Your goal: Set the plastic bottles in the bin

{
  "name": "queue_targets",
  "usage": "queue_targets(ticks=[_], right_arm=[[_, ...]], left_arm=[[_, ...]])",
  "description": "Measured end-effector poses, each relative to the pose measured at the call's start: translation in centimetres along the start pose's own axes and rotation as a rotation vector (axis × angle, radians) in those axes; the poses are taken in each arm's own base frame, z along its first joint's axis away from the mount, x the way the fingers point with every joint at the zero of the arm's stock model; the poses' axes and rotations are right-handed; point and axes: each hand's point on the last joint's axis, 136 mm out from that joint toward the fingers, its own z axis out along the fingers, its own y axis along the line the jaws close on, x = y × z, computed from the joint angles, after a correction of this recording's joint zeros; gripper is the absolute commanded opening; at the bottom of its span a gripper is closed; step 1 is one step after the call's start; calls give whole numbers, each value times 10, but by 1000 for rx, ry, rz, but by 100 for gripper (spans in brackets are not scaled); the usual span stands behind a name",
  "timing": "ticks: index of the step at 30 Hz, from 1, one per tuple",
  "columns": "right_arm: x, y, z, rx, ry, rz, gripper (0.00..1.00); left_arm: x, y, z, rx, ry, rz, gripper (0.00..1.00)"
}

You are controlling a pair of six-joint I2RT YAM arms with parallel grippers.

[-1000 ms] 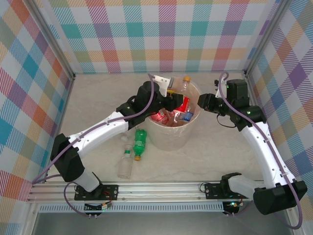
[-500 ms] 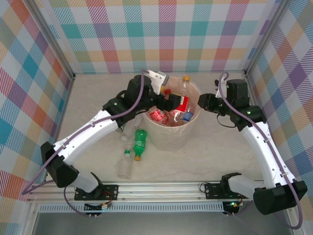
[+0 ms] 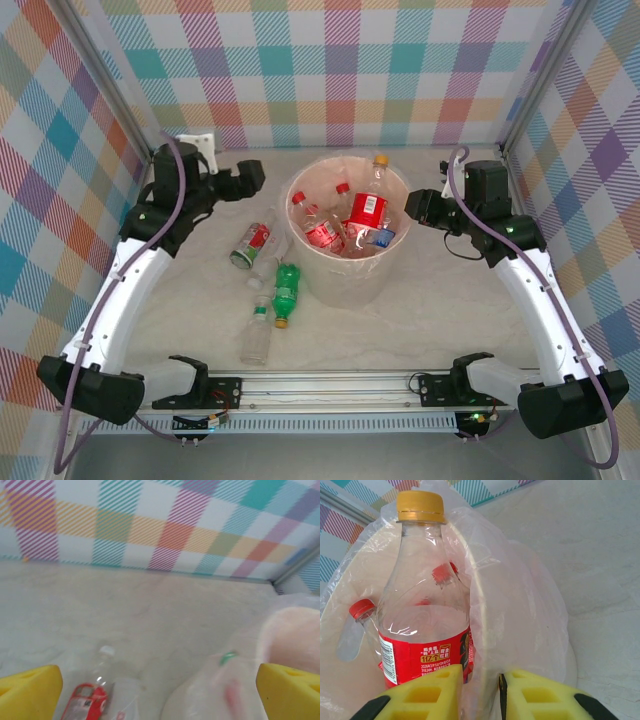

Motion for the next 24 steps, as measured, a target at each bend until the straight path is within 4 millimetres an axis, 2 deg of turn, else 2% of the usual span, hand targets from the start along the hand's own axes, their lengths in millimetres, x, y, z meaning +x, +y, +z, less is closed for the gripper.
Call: queue_targets(ticks=[2,4,10,16,21,24], right_arm=[[0,0,0,0,0,-4,27],[0,0,0,0,0,-5,27],[0,0,0,-1,0,-11,27],[0,1,-1,-2,-2,-12,27],[0,1,-1,-2,-2,-12,27],[0,1,-1,-2,-2,-12,27]], left_arm=[[18,23,7,-47,45,-45,96],[44,45,17,-98,110,-81,95],[110,78,48,-190,295,-122,94],[152,103,68,-272,406,-128,94],[167,111,75,-292,429,-128,94],[183,117,82,-304,462,-131,94]])
